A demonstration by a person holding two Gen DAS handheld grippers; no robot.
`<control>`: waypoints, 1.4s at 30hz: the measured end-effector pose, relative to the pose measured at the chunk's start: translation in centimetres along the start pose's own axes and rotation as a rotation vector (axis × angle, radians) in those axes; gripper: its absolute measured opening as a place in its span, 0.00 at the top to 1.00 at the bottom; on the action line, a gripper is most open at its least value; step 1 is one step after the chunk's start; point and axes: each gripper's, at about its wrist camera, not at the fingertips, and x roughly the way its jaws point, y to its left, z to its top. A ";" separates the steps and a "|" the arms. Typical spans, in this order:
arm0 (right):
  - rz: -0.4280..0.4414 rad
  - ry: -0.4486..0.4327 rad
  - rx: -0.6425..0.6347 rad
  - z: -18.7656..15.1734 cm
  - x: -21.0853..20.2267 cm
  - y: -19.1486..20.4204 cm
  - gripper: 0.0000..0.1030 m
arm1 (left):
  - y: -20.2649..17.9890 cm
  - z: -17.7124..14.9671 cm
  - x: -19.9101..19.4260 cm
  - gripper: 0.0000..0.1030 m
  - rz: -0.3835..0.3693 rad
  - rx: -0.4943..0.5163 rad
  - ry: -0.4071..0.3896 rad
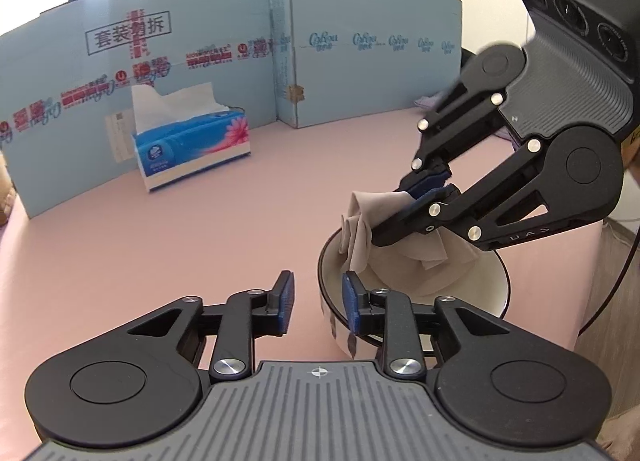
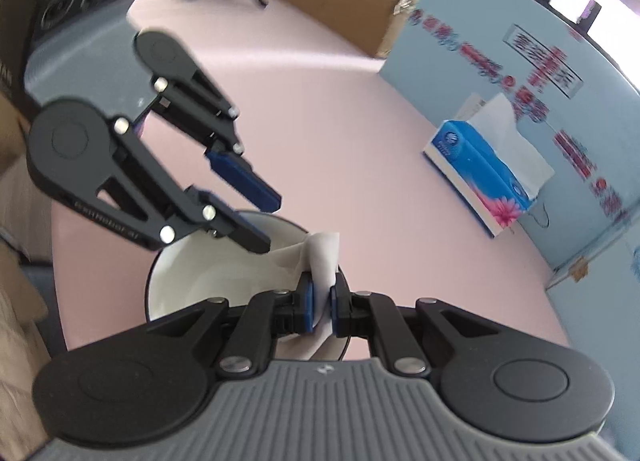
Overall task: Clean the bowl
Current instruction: 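Lift the cloth out of the bowl with the right tool, then hold the cloth above the table beside the bowl with the right tool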
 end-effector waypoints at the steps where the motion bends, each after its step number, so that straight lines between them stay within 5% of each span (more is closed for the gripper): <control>1: 0.005 -0.012 0.022 -0.2 -0.1 -0.2 0.92 | 0.1 0.0 -0.2 0.56 0.005 -0.009 -0.006; 6: 0.045 -0.104 0.182 -1.5 -0.5 -1.7 0.92 | 1.0 -0.1 -1.5 0.43 0.018 -0.057 -0.043; 11: 0.043 -0.213 0.358 -2.9 -1.3 -3.1 0.91 | 1.5 -0.1 -3.0 0.41 0.018 -0.100 -0.084; 20: -0.024 -0.352 0.704 -6.7 -2.8 -6.0 0.91 | -4.2 0.1 -4.3 0.43 -0.163 0.031 -0.104; 32: -0.054 -0.444 0.881 -11.6 -4.4 -4.4 0.91 | -8.2 -0.1 -0.4 0.64 -0.197 0.074 0.027; 35: 0.002 -0.499 0.945 -12.8 -4.8 -3.8 0.90 | -8.2 -0.2 0.1 0.77 -0.179 0.075 0.053; 42: 0.127 -0.594 1.063 -14.3 -5.4 -3.1 0.90 | -7.5 -0.1 -0.1 0.78 -0.189 0.079 0.070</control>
